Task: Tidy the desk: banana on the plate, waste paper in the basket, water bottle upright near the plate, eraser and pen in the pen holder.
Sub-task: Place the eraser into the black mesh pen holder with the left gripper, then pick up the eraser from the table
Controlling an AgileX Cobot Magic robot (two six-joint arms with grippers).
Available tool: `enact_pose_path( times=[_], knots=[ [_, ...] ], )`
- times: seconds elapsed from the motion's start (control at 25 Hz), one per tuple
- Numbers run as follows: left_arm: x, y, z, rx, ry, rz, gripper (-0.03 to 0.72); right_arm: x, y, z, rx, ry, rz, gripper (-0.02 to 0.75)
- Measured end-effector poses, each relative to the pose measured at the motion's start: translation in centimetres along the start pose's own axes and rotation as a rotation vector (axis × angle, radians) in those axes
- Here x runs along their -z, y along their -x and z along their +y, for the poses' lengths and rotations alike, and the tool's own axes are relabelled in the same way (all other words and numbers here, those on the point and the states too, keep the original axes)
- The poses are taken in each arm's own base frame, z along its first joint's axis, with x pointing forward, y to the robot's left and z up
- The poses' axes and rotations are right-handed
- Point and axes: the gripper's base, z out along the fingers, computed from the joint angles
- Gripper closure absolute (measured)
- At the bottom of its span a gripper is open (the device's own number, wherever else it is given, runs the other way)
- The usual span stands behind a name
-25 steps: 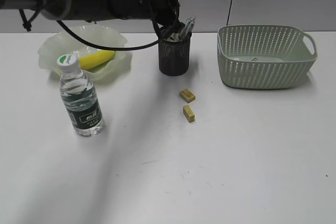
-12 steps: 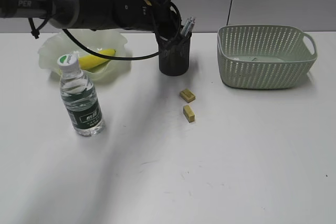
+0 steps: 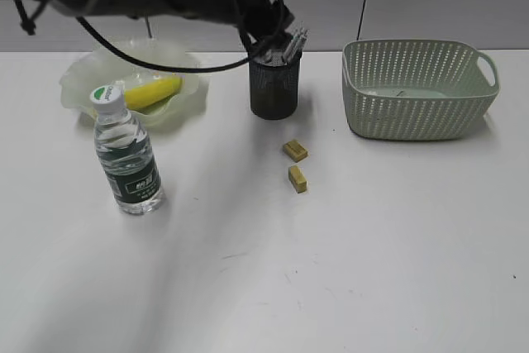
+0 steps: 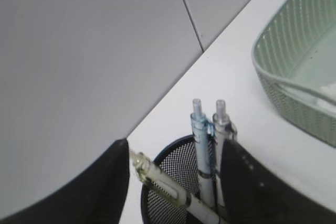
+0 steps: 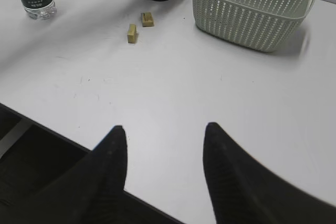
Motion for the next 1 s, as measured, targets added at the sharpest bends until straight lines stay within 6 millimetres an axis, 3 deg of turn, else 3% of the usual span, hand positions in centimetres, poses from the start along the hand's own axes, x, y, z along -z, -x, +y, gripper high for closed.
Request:
enact_pose_path(
  times=[0.28,0.52,0.72,1.0],
  knots=[
    [8.1,5.9,1.4,-0.009,-0.122,0.024,0.267,0.0,0.0,0.0,-0.001,0.000,-0.001,0.353],
    [16.8,9.0,2.4,0.091,-0.236,0.114,0.267,0.0,0.0,0.0,-0.001,0.000,-0.001,0.353],
    [24.2,9.4,4.2,0.180,-0.247,0.228,0.267,0.0,0.0,0.0,-0.001,0.000,-0.001,0.353],
    [32.0,7.1,5.6,0.255,-0.133,0.369,0.267,0.0,0.0,0.0,-0.001,0.000,0.000,0.353]
  ],
)
